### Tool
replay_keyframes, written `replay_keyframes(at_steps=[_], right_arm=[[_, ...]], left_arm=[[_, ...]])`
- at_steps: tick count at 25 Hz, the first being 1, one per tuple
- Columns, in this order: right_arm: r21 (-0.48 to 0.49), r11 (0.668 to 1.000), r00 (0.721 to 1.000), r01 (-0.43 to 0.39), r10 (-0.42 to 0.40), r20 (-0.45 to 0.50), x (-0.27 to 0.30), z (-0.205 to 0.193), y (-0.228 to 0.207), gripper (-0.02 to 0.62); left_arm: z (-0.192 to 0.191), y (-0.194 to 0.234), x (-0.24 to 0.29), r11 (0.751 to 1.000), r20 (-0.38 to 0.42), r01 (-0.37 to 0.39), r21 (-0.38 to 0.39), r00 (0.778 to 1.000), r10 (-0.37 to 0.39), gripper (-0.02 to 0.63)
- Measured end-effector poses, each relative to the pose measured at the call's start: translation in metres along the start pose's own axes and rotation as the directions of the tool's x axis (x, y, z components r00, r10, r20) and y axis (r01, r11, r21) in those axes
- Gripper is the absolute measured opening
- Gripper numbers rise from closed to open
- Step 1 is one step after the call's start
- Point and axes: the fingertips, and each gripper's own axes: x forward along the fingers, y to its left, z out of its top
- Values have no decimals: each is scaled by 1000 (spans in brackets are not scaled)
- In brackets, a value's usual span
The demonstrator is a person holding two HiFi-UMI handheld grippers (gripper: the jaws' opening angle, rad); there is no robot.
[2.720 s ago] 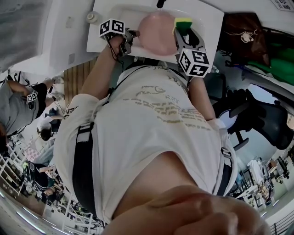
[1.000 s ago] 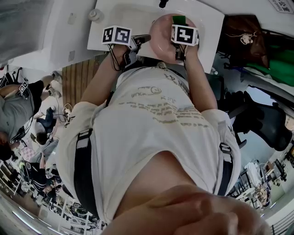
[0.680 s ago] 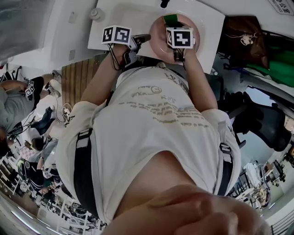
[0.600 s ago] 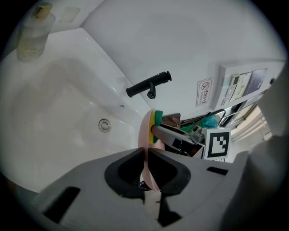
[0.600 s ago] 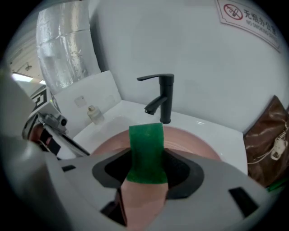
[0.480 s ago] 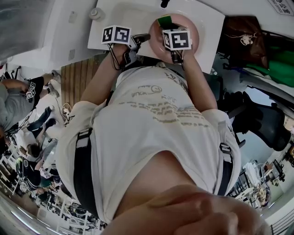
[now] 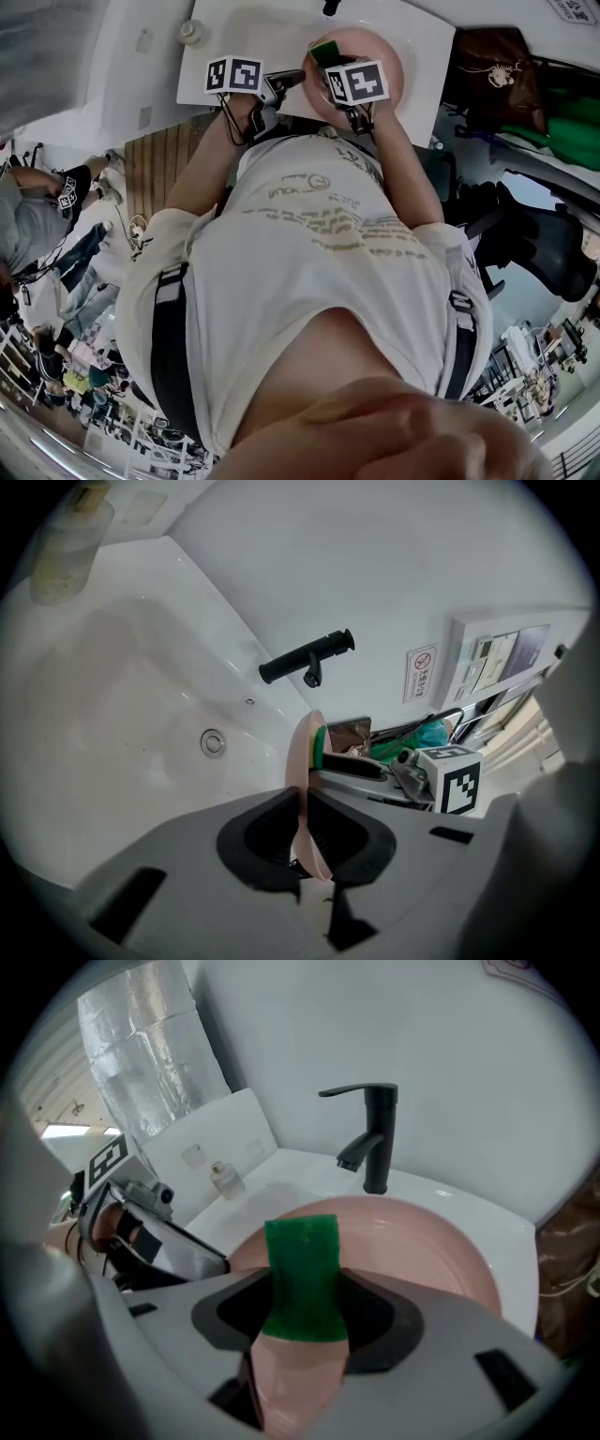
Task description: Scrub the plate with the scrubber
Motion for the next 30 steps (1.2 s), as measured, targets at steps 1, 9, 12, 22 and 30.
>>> replay_keyframes(at_steps=[1,9,12,22,30], right_arm=[[-3,1000,1000,17,-17,-3,-1,0,-4,222],[73,982,985,173,-174,6,-10,4,-63,222],[113,971,978,210,-211,-8,-15,-2,-84,222],[181,948,965,260,-251,-72,-20,-41,-110,222],[250,954,984,167,-147,-96,-10,-56,-88,222]], left_arm=[[0,-1,1,1000,-2,3,4,1000,-3,40],[0,-5,3,1000,-14,19,18,1000,-19,40],[0,-5,1,1000,-4,27,9,1000,-27,40],[6,4,-7,999,36,21,-37,999,-20,41],[4,7,-8,999,38,13,-43,999,-11,41]])
